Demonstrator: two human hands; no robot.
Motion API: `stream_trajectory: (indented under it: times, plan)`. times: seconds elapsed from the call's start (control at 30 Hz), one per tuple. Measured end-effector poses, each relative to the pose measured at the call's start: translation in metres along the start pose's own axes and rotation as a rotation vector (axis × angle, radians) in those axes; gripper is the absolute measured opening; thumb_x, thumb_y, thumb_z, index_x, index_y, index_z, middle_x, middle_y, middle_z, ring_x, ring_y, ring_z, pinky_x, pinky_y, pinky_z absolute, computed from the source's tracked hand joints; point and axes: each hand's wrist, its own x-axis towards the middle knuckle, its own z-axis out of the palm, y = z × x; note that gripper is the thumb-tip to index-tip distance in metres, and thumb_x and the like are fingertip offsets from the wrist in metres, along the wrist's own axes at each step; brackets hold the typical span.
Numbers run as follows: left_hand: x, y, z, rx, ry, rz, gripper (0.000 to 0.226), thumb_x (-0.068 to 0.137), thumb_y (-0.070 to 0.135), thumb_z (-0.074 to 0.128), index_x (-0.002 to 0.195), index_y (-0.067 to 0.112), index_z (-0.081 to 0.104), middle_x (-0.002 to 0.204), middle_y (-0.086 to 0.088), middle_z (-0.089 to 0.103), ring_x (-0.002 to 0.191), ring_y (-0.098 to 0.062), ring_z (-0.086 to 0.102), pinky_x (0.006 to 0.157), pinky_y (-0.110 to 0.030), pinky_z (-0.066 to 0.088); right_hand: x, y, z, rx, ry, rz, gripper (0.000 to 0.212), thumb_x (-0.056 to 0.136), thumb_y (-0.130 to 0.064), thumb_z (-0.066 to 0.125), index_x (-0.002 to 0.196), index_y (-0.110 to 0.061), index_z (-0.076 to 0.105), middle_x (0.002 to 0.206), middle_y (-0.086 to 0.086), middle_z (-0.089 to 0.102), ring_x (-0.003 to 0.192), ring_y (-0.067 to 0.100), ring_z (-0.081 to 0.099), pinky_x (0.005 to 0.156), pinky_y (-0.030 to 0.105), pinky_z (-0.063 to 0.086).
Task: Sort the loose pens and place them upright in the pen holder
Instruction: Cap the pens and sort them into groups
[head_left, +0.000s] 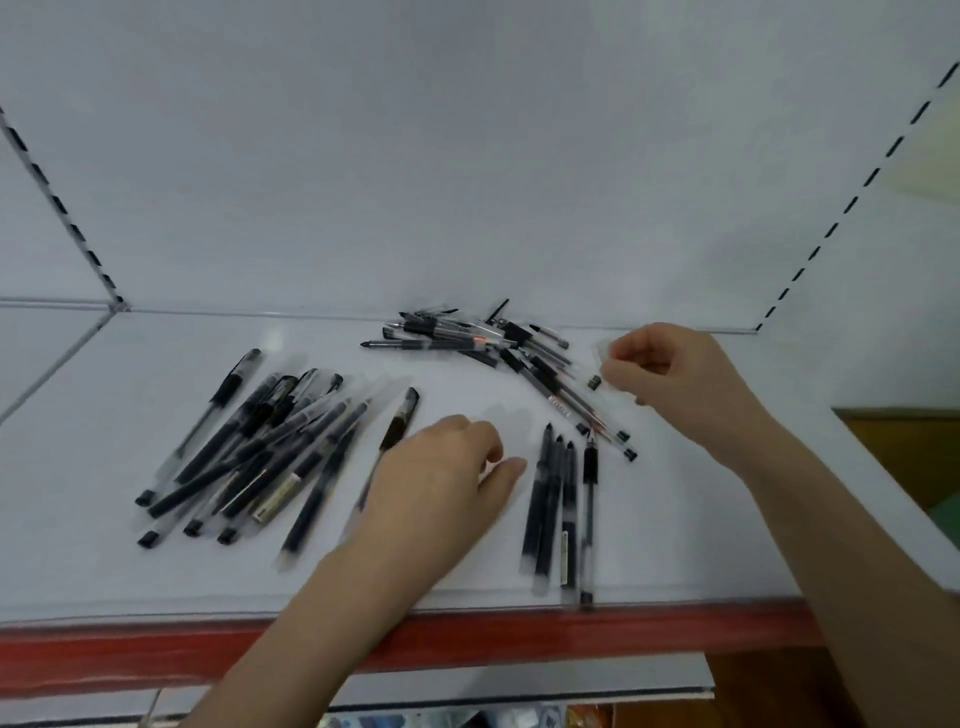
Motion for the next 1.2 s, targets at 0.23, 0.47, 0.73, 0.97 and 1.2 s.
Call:
stream_trajectory:
  times: [0.23,0.47,0.73,0.97,1.2]
  plan:
    - [0.020,0.027,0.019,0.143,-0.228,-0.009,0.040,0.087,0.053,0.046,0.097,0.016,0.057,0.097,-0.001,0.057,0.090,-0.020,0.056,0.071,-0.029,0.043,-0.020,0.023,-0.020,0.006,0.069,0.076,0.012,0.081,-0.013,0.065,0.077,-0.022,0.058,0.082,0.003,0.065,0.080,0.020,0.063,0.074,0.032,0.050]
    - [0.024,0.029,0.018,0.143,-0.247,-0.078,0.025,0.089,0.037,0.048,0.084,0.014,0.051,0.067,0.004,0.043,0.073,-0.020,0.049,0.058,-0.027,0.034,-0.024,0.025,-0.017,0.022,0.041,0.097,0.010,0.082,-0.015,0.064,0.080,-0.022,0.057,0.080,0.001,0.067,0.078,0.018,0.064,0.074,0.034,0.050]
    - [0.020,0.008,-0.011,-0.284,0.038,-0.086,0.017,0.089,0.031,0.052,0.077,0.020,0.056,0.066,0.004,0.056,0.062,-0.011,0.053,0.057,-0.019,0.038,-0.021,-0.002,-0.012,0.265,-0.094,-0.023,0.021,0.091,-0.009,0.053,0.086,-0.026,0.064,0.077,-0.004,0.062,0.065,0.002,0.057,0.063,0.017,0.051]
    - [0.007,0.001,-0.047,-0.473,0.139,-0.015,0.017,0.079,0.043,0.047,0.073,0.032,0.058,0.074,0.002,0.061,0.065,-0.019,0.055,0.060,-0.024,0.043,-0.014,-0.039,-0.009,0.302,-0.186,-0.239,0.026,0.089,-0.008,0.054,0.086,-0.031,0.067,0.071,-0.005,0.067,0.068,0.005,0.061,0.065,0.018,0.051]
    - [-0.001,-0.002,-0.060,-0.463,0.173,-0.009,0.011,0.079,0.042,0.048,0.071,0.043,0.056,0.074,0.009,0.060,0.062,-0.008,0.052,0.057,-0.017,0.040,-0.010,-0.059,-0.003,0.313,-0.243,-0.304,0.023,0.088,-0.006,0.054,0.088,-0.026,0.066,0.066,-0.009,0.063,0.065,0.002,0.059,0.064,0.016,0.051]
